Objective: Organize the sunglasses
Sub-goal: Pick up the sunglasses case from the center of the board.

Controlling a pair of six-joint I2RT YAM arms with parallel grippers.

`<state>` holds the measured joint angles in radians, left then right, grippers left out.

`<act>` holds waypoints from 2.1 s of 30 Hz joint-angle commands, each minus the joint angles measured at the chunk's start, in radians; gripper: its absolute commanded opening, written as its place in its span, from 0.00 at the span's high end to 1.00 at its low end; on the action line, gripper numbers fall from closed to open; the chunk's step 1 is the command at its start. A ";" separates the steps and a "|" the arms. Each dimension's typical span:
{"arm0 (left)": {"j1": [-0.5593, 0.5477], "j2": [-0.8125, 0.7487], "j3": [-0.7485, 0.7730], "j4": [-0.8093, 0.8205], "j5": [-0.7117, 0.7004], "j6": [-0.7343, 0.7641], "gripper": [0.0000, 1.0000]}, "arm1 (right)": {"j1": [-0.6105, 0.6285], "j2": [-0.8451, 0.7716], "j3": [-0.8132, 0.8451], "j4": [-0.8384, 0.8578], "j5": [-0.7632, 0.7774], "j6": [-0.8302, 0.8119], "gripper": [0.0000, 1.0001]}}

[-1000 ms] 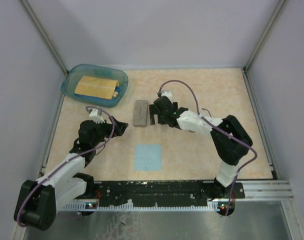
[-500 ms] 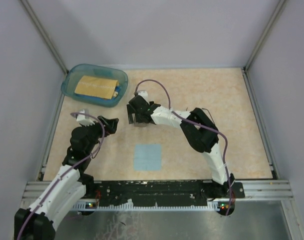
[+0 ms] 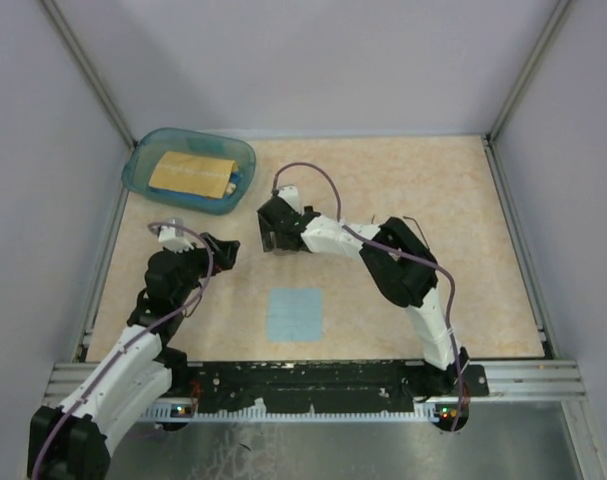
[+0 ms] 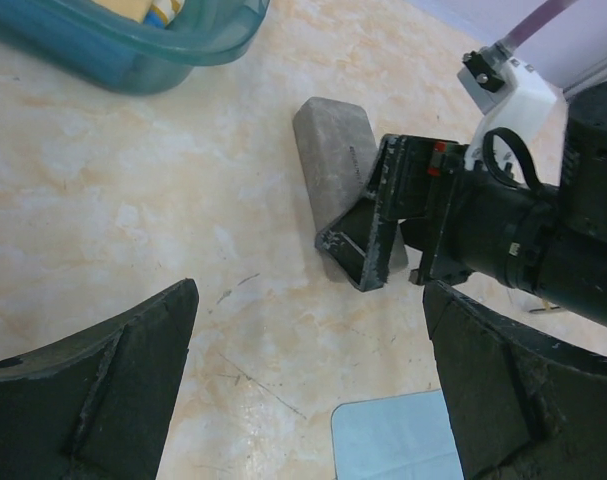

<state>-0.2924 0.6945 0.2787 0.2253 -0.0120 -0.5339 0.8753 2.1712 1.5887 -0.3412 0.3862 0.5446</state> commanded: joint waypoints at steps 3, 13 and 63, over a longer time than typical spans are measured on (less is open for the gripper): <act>-0.002 0.062 0.022 0.043 0.073 0.018 0.00 | -0.029 -0.147 -0.159 0.019 0.041 -0.035 0.01; -0.004 0.133 0.037 0.078 0.145 0.015 0.00 | -0.065 -0.207 -0.233 0.156 -0.025 -0.276 0.01; -0.002 0.166 0.045 0.097 0.149 0.043 0.00 | -0.139 -0.277 -0.335 0.320 -0.296 -0.356 0.18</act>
<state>-0.2924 0.8608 0.2905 0.2916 0.1326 -0.5003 0.7471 1.9495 1.2556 -0.0563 0.1017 0.1848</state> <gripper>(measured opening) 0.998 0.835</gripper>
